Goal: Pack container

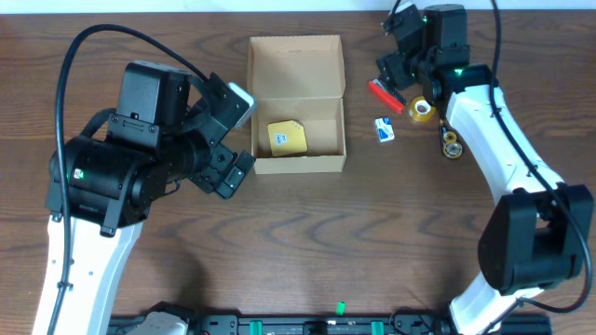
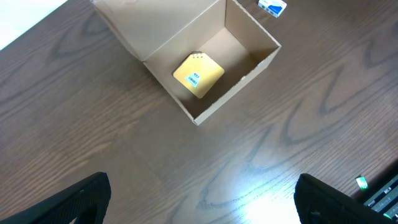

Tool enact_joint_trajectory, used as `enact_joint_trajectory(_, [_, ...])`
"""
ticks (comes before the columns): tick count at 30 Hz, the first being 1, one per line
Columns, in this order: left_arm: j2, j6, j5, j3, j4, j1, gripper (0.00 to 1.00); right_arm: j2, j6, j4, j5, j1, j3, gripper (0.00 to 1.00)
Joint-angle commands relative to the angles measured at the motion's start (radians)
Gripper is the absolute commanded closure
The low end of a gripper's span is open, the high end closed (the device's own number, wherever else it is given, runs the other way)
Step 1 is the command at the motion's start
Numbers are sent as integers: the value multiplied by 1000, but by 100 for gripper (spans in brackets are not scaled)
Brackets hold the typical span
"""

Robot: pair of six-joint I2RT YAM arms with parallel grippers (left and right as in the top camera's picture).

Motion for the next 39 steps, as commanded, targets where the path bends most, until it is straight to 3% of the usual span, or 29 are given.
enact_joint_trajectory(1, [2, 6, -6, 16, -3, 1, 5, 1, -156, -23, -13, -12, 4, 14])
enact_joint_trajectory(5, [2, 6, -6, 16, -3, 1, 5, 35, -241, -66, -54, -26, 3, 13])
enact_joint_trajectory(21, [2, 6, -6, 16, -3, 1, 5, 248, -244, -21, -149, -45, 3, 3])
enact_joint_trajectory(39, [2, 6, -6, 16, -3, 1, 5, 354, -172, 132, -134, -60, 3, 13])
